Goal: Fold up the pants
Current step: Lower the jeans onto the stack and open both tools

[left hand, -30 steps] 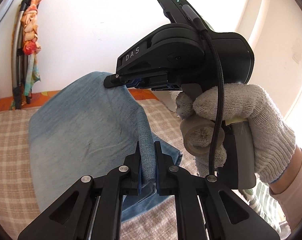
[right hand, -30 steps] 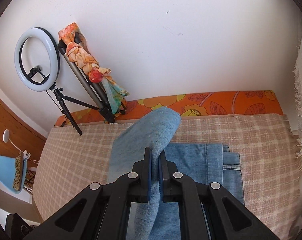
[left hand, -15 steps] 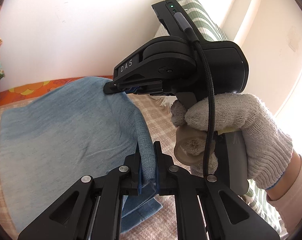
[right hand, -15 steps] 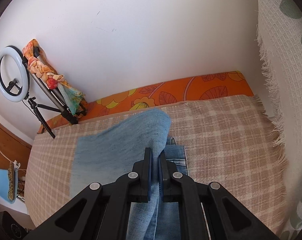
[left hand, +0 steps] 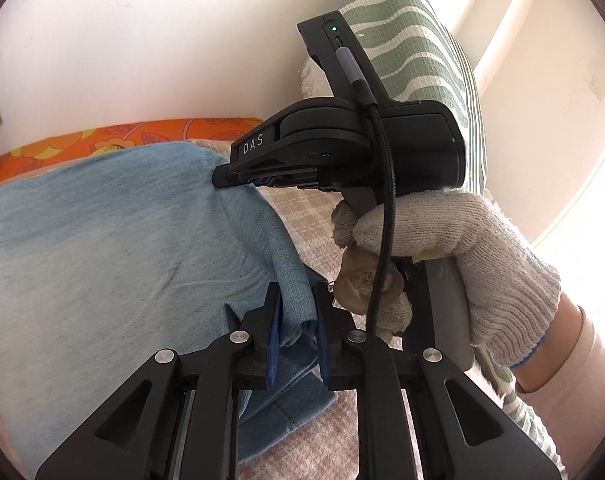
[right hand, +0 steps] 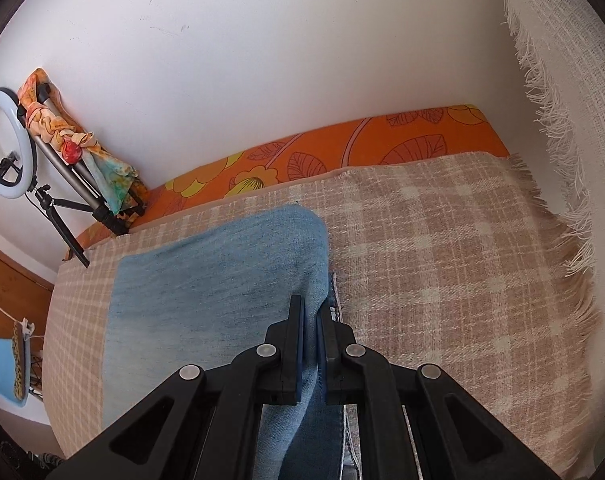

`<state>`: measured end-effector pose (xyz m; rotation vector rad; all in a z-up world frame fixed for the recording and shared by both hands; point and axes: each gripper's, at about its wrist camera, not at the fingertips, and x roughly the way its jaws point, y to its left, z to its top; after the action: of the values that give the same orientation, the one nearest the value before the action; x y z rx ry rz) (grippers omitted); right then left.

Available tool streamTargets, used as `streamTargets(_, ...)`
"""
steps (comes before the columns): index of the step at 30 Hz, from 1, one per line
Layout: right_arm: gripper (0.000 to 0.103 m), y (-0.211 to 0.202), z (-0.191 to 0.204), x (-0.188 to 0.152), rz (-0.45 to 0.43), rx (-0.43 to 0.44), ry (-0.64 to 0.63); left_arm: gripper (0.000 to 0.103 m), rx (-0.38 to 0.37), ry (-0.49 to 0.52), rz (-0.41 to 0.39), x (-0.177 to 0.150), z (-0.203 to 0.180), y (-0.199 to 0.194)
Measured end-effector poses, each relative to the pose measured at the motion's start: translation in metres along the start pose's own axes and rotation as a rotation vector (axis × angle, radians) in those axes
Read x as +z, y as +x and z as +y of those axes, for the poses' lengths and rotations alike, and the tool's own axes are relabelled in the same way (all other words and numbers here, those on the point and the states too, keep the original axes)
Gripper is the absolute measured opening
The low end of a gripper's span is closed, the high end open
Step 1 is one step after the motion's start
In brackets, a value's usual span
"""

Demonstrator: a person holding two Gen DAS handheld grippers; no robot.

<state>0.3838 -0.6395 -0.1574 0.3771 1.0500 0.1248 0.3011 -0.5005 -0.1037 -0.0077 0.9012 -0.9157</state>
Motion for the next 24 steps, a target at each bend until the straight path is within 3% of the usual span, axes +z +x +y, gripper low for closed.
streamTargets(8, 0.006, 0.009, -0.004, 0.001, 0.002, -0.061, -0.017, 0.015, 0.023, 0.074, 0.042, -0.03, 0.014, -0.049)
streamTargets(10, 0.015, 0.002, -0.007, 0.002, -0.008, -0.089, -0.022, 0.015, 0.05, 0.081, 0.035, -0.032, 0.022, -0.064)
streamTargets(14, 0.024, -0.024, -0.011, -0.002, -0.05, -0.145, -0.039, 0.016, 0.088, 0.064, 0.021, -0.036, 0.045, -0.089)
streamTargets(16, 0.026, -0.041, -0.006, -0.008, -0.075, -0.136, -0.071, 0.022, 0.105, 0.061, 0.028, -0.037, 0.056, -0.094)
streamTargets(21, 0.028, -0.075, 0.019, -0.033, -0.118, -0.09, -0.171, 0.022, 0.169, 0.054, 0.037, -0.045, 0.081, -0.101)
streamTargets(24, 0.028, -0.077, 0.034, -0.056, -0.095, -0.067, -0.214, 0.022, 0.187, 0.007, 0.034, -0.046, 0.099, -0.104)
